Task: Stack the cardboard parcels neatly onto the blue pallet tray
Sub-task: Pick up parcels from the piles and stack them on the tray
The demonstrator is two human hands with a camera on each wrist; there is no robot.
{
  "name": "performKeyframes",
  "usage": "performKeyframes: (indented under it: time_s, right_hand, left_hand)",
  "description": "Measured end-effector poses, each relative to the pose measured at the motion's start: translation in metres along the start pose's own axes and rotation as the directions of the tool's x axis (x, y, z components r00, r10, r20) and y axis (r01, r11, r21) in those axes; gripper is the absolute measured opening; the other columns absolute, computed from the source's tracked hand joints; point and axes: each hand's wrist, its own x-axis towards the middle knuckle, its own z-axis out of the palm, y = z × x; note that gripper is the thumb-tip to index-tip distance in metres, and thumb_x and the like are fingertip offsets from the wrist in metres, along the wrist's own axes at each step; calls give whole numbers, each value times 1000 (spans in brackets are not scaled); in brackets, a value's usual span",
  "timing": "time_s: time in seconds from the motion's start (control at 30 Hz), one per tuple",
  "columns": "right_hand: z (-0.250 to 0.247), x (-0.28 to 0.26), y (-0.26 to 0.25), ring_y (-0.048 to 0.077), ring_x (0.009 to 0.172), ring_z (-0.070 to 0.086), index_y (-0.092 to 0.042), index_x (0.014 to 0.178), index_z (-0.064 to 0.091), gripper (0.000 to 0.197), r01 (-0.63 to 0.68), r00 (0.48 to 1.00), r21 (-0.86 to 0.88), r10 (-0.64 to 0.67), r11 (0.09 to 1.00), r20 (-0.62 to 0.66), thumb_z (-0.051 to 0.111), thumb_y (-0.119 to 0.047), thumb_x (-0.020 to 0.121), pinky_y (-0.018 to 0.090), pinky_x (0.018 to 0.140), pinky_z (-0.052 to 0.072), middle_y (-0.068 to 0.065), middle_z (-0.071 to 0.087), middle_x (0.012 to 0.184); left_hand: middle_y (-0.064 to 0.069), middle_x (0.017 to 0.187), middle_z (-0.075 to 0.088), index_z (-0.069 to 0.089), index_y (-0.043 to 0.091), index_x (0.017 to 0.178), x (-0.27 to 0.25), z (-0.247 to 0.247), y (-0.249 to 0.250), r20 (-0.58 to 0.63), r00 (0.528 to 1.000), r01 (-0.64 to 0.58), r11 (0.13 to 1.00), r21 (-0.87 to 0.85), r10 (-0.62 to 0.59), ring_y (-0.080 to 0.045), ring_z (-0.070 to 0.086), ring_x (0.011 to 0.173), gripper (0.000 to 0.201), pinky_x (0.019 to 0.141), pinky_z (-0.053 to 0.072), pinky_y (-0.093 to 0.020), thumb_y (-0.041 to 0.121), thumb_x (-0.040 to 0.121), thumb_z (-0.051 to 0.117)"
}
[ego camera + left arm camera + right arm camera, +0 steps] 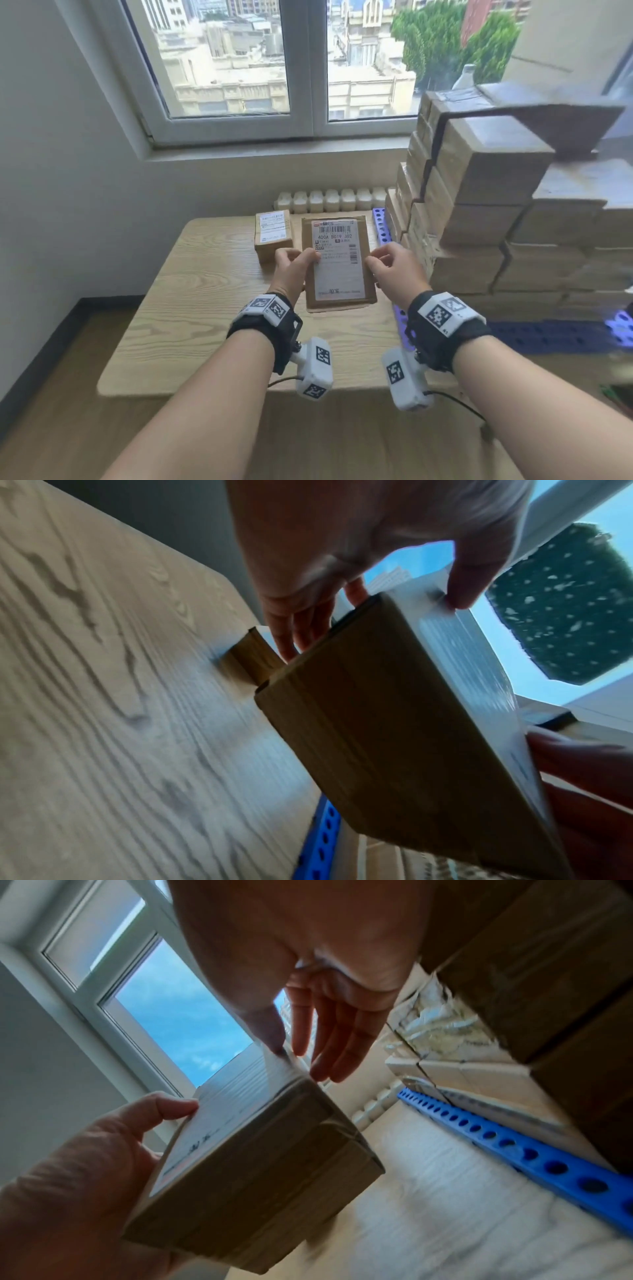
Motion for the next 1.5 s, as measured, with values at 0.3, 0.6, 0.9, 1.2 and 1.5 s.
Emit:
performKeyframes:
  time_s: [0.3,0.6,0.9,1.2,1.5]
  right_hand:
    - [-70,3,-51,17,86,65,-21,92,61,6,84,970,48,-71,995,-233,59,-27,93,36,75,56,-4,66,87]
    - [-135,10,-81,11,94,63,-21,127,52,39,204,929,197,-126,959,-349,56,-41,95,23,70,51,-2,63,112]
    - [-253,25,-81,7,101,59,-24,142,42,45,245,935,371,-117,896,-334,48,-35,99,22,67,38,2,61,126]
    - [-343,63,-23,28,96,64,-24,110,59,47,125,935,369,14,921,-354,51,-52,74,56,96,49,3,66,98]
    - [-341,109,34,31,111,60,-17,114,61,64,-98,963,328,173,939,-208,52,-59,67,50,103,45,11,64,119]
  left_hand:
    - [-7,108,59,37,13,129,19,41,77,155,969,-189,982,-25,191,-13,62,83,42,61,51,-26,23,93,58]
    - [-7,110,61,40,10,135,16,102,151,271,908,-303,947,-104,320,-20,64,90,71,56,53,-27,47,78,62]
    - [-10,117,65,51,9,127,-2,208,218,354,836,-417,905,-85,418,-25,67,101,87,73,60,-44,67,63,62]
    - [-2,107,58,58,19,112,19,291,220,258,831,-555,767,322,493,-23,50,111,54,93,38,-36,62,97,27]
    - [3,151,42,50,35,139,31,292,191,88,875,-369,536,759,477,-25,42,135,54,112,35,-45,43,86,55]
